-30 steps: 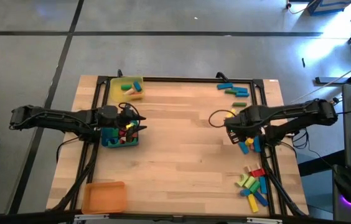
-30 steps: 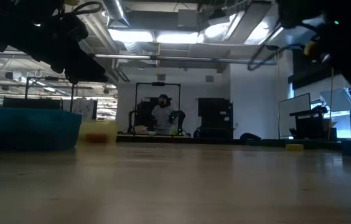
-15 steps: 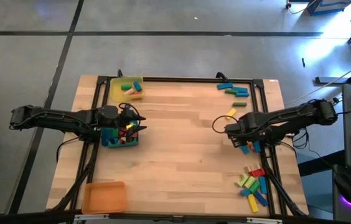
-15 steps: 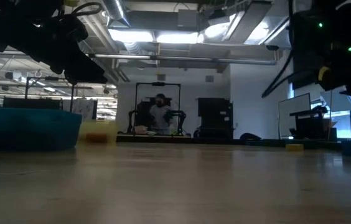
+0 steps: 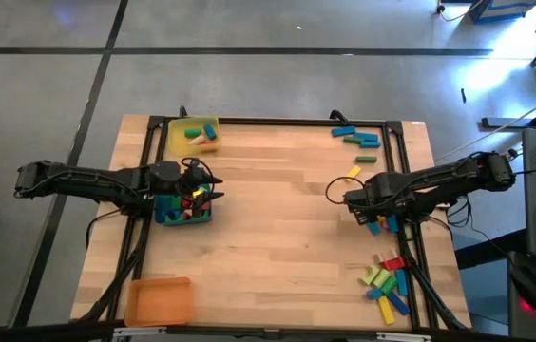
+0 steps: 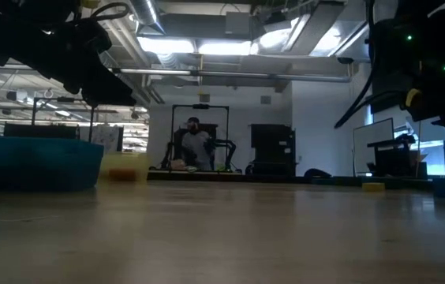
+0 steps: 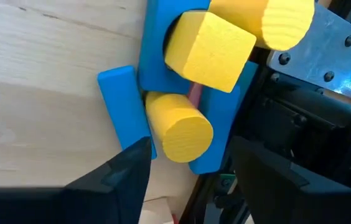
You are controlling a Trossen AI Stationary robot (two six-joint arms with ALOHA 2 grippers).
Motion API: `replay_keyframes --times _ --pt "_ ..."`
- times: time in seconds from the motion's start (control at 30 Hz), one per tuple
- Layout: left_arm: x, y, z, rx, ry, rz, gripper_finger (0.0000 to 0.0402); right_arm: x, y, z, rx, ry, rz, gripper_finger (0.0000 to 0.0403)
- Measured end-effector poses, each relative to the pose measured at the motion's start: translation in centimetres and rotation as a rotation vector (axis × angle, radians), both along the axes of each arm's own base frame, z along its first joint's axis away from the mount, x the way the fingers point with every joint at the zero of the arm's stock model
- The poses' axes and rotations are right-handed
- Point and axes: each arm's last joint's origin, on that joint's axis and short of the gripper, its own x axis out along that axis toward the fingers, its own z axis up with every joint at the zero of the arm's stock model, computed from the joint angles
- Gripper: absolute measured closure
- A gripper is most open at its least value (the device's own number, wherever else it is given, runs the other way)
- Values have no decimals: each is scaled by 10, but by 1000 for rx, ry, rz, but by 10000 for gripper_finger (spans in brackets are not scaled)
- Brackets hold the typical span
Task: Sort blocks by size
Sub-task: Put the yellow cylindrical block into the yellow bin
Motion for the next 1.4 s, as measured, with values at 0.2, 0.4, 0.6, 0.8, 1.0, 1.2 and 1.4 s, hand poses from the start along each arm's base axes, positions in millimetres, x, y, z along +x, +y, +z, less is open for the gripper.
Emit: replay_keyframes --times 0.2,0.4,0.6,0.8,1.0,1.2,1.4 --pt "0 0 0 0 2 0 206 2 0 -2 -6 11 -2 207" --pt "0 0 0 0 2 0 206 6 1 -10 15 70 18 210" --pt "0 0 0 0 2 0 206 11 1 -18 10 123 17 210" --pt "0 0 0 12 5 -5 206 16 2 -20 28 99 27 210" --pt "0 0 0 12 6 -5 206 27 3 -23 48 -26 42 210" --pt "-1 0 -2 13 20 -6 206 27 3 -23 28 -25 48 210" --pt "-1 0 -2 13 28 -7 206 32 3 -24 21 -75 56 228"
